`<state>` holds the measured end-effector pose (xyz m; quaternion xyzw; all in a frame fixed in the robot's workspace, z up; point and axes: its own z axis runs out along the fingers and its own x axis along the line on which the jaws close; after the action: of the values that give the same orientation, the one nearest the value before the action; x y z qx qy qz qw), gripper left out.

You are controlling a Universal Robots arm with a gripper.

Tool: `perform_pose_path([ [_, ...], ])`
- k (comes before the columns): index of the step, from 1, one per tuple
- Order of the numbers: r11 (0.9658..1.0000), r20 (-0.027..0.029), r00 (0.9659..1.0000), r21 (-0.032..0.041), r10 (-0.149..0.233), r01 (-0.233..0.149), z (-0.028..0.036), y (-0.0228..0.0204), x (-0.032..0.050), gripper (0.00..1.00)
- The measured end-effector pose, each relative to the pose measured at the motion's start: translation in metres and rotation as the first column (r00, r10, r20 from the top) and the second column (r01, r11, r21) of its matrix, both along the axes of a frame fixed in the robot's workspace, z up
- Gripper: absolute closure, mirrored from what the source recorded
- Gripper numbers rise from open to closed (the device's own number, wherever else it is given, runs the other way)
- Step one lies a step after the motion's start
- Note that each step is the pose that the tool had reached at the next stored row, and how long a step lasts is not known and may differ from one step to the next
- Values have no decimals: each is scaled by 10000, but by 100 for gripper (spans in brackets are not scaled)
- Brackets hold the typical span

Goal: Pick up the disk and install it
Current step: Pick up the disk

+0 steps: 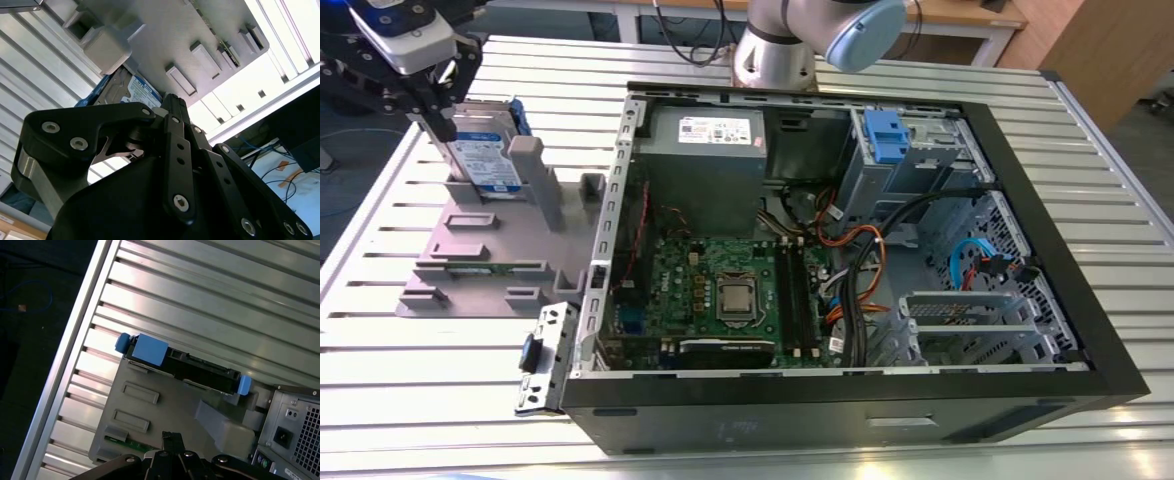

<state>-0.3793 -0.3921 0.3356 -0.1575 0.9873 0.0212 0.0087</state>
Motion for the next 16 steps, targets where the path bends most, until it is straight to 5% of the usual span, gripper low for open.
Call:
perform_pose_path([
  [16,9998,0,9998,-1,178,-178,0,0,0,89],
])
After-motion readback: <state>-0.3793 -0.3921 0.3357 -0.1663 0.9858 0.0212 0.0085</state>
